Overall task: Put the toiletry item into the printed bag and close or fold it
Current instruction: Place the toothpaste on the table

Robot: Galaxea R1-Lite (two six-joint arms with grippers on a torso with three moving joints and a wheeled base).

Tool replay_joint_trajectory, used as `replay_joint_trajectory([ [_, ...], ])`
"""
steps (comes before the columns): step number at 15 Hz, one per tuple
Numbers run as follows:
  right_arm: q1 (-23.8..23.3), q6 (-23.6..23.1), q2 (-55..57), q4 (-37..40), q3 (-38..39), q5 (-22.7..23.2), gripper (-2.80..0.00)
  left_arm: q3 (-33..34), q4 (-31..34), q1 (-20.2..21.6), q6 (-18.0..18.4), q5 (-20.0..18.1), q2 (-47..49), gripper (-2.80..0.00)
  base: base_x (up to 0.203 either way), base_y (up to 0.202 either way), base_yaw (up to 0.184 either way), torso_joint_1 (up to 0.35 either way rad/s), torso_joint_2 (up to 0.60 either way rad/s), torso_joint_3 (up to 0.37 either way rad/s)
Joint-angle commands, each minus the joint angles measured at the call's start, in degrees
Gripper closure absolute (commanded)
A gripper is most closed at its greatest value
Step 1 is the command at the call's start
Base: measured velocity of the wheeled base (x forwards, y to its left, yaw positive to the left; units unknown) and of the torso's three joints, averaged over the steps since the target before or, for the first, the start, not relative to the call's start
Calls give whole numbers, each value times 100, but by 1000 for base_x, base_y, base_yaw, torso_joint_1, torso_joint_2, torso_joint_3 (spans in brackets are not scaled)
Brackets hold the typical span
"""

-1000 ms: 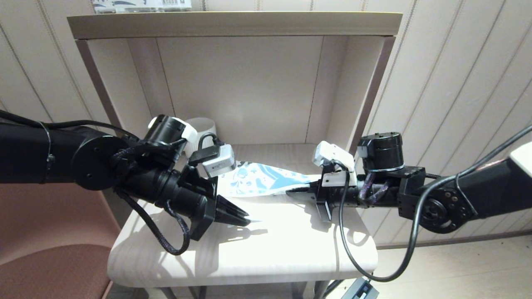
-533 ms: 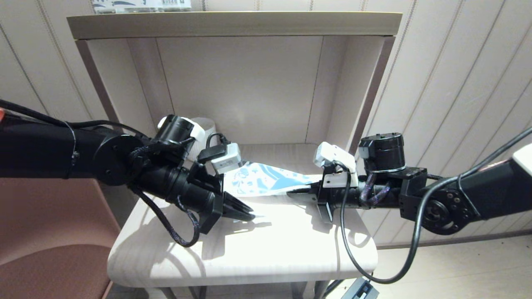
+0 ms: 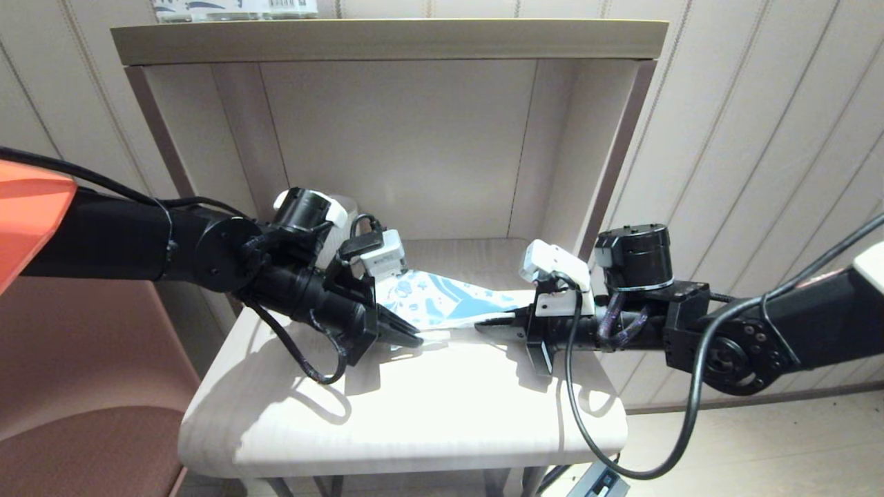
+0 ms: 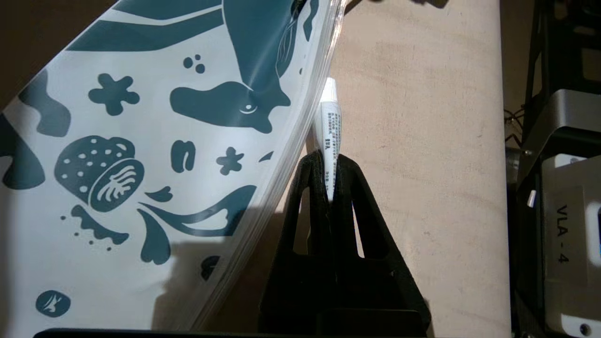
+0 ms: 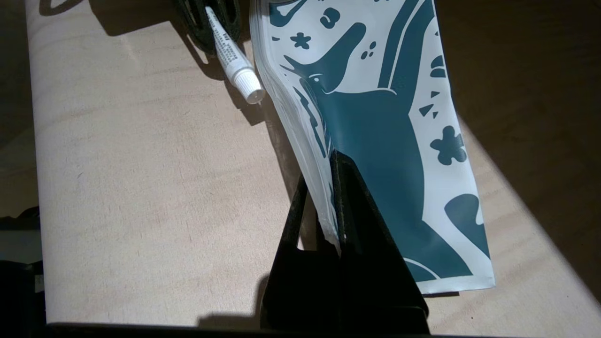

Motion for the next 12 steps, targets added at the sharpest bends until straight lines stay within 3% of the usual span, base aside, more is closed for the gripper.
replay_joint_trajectory([
  [1, 12, -15, 0, -17, -6, 22, 0, -46, 17, 40, 22, -25, -22, 0, 0, 0, 0, 0, 0, 0],
  [12, 47, -15, 0, -17, 3, 22, 0, -120, 8, 126, 22, -25, -46, 0, 0, 0, 0, 0, 0, 0],
])
